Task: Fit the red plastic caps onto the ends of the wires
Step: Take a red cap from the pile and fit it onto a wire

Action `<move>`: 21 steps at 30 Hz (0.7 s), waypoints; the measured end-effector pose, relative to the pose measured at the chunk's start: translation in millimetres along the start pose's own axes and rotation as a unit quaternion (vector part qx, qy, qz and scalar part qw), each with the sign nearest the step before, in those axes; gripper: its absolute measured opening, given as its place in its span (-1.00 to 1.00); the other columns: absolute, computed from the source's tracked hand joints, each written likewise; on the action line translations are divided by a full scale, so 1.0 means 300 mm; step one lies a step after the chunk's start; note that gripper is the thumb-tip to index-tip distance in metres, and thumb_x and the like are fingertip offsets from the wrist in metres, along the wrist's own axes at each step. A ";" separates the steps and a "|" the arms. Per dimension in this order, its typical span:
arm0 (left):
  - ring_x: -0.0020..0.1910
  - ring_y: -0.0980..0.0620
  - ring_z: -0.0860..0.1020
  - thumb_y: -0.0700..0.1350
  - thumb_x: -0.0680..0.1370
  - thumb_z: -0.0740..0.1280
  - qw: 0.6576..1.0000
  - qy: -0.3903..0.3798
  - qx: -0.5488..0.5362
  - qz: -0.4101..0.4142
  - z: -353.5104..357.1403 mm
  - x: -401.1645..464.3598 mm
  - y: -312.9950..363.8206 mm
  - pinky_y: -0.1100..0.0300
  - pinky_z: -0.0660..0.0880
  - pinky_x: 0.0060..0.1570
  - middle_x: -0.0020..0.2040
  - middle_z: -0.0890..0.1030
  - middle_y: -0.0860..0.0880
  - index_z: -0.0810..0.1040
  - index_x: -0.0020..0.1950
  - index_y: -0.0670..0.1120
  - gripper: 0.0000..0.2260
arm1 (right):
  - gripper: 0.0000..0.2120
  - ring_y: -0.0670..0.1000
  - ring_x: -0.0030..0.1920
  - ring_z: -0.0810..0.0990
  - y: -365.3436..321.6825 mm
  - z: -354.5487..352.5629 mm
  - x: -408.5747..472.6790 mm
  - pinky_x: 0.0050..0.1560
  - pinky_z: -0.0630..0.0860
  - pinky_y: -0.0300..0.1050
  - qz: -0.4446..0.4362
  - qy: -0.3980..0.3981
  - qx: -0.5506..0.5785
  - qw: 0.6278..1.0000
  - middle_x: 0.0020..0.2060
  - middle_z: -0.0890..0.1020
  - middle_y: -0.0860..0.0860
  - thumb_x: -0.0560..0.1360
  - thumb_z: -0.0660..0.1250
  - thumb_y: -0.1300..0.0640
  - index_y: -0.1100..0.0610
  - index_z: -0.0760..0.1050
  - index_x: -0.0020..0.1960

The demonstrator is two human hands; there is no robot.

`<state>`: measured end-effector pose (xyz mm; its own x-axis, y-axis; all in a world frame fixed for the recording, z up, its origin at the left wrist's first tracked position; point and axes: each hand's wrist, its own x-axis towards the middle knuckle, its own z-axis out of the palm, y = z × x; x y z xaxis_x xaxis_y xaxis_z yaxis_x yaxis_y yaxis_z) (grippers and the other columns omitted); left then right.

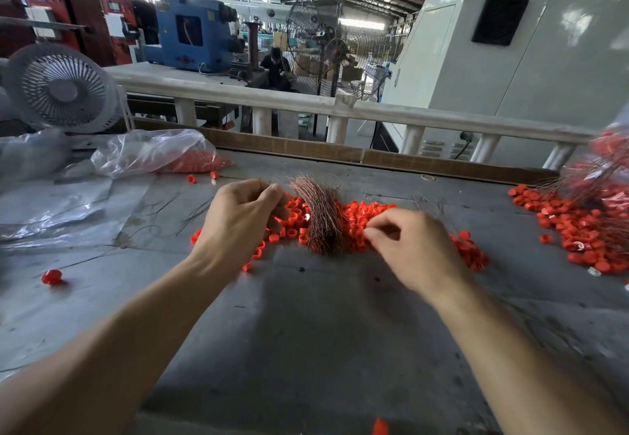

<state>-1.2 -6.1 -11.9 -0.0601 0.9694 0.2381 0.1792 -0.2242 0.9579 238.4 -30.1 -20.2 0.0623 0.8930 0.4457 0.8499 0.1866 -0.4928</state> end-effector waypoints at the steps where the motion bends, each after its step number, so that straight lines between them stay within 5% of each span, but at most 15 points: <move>1: -0.35 0.07 0.61 -0.08 0.67 0.30 1.000 -0.006 0.005 -0.003 0.003 -0.003 0.001 0.06 0.56 -0.30 -0.25 0.71 -0.04 0.68 -0.12 -0.08 -0.76 | -0.92 -0.06 -0.05 0.65 -0.012 0.017 -0.005 0.09 0.57 -0.06 -0.018 -0.017 0.005 1.000 -0.11 0.72 -0.14 0.50 0.50 0.01 -0.02 0.71 -0.03; 4: -0.35 0.07 0.60 -0.08 0.65 0.31 1.000 -0.017 0.025 -0.002 0.013 -0.010 0.004 0.07 0.55 -0.32 -0.24 0.71 -0.06 0.68 -0.13 -0.08 -0.77 | -0.79 -0.04 0.00 0.60 -0.038 0.057 -0.009 0.09 0.52 -0.08 -0.054 -0.010 -0.004 0.998 -0.07 0.68 -0.14 0.48 0.52 -0.07 -0.02 0.67 0.05; 10: -0.47 0.20 0.52 -0.10 0.67 0.30 0.998 -0.045 0.036 -0.001 0.041 -0.023 0.011 0.41 0.37 -0.50 -0.26 0.70 -0.08 0.68 -0.13 -0.14 -0.75 | -0.82 0.01 0.05 0.55 -0.059 0.100 -0.002 0.05 0.42 -0.10 -0.050 0.007 -0.052 0.997 -0.02 0.66 -0.07 0.53 0.48 -0.05 0.01 0.66 0.07; 17: -0.50 0.22 0.50 -0.13 0.66 0.31 0.998 -0.050 0.048 0.015 0.045 -0.024 0.009 0.44 0.34 -0.51 -0.29 0.69 -0.06 0.68 -0.12 -0.17 -0.76 | -0.93 0.03 -0.03 0.55 -0.063 0.106 0.001 -0.02 0.43 -0.07 -0.050 0.024 -0.034 0.998 -0.15 0.64 -0.05 0.54 0.46 0.06 0.05 0.65 -0.10; 21: -0.44 0.20 0.55 -0.12 0.66 0.32 0.997 -0.058 0.054 0.022 0.047 -0.020 0.000 0.43 0.36 -0.48 -0.29 0.70 -0.04 0.69 -0.12 -0.14 -0.77 | -0.88 0.00 -0.01 0.55 -0.072 0.106 0.003 0.00 0.43 -0.09 -0.058 0.031 -0.022 0.998 -0.11 0.64 -0.08 0.51 0.49 -0.01 0.02 0.65 -0.03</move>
<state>13.0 -10.7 -15.5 0.0625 0.9654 0.2533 0.2847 -0.2605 0.9225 203.3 -20.3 -32.9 -0.0073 0.8389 0.5443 0.8754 0.2684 -0.4020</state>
